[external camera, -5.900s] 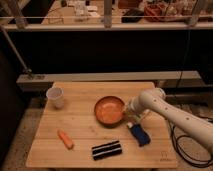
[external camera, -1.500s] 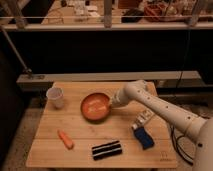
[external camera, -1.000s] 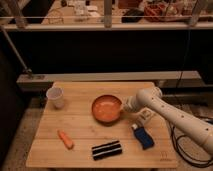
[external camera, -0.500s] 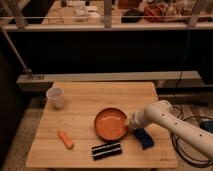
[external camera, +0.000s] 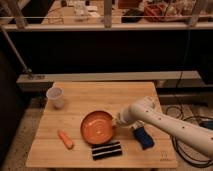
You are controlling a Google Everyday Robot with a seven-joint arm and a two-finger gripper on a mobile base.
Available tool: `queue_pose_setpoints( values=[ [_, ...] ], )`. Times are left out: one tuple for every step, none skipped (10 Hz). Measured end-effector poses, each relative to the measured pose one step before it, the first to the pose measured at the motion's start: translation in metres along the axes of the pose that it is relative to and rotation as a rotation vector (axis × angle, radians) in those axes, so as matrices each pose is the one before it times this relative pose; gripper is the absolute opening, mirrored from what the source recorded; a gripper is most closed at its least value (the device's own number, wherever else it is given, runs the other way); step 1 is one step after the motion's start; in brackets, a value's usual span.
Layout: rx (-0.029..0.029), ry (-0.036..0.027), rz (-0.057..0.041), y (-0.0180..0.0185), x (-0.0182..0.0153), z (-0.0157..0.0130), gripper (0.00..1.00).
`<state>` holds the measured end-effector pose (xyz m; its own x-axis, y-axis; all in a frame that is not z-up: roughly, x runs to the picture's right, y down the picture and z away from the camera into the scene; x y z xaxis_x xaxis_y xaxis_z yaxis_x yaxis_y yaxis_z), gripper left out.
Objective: Drag the ceramic bowl in a circle
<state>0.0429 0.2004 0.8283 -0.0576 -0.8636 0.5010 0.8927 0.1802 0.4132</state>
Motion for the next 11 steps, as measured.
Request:
queue_pose_setpoints(
  values=[
    [0.00634, -0.00406, -0.01847, -0.01336, 0.01087, 0.00825, 0.0],
    [0.01128, -0.00073, -0.00981, -0.01075, 0.01748, 0.00775, 0.0],
    [0.01119, 0.00735, -0.01212, -0.00868, 0.02208, 0.00201, 0.0],
    [0.01232, 0.00051, 0.00389, -0.00193, 0.01198, -0.0004, 0.0],
    [0.01481, 0.00084, 0.03434, 0.00262, 0.01094, -0.00098, 0.0],
    [0.00637, 0.0042, 0.04537, 0.00686, 0.00496, -0.00225, 0.0],
    [0.00536, 0.0081, 0.06392, 0.01187, 0.00378, -0.00443, 0.0],
    [0.00269, 0.00853, 0.05321, 0.01262, 0.00268, -0.00524, 0.0],
    [0.00261, 0.01697, 0.07792, 0.02298, 0.00381, -0.01165, 0.0],
    [-0.00277, 0.0146, 0.06027, 0.02104, 0.00325, -0.01058, 0.0],
    [-0.00477, 0.01248, 0.04916, 0.01733, 0.00204, -0.00856, 0.0]
  ],
)
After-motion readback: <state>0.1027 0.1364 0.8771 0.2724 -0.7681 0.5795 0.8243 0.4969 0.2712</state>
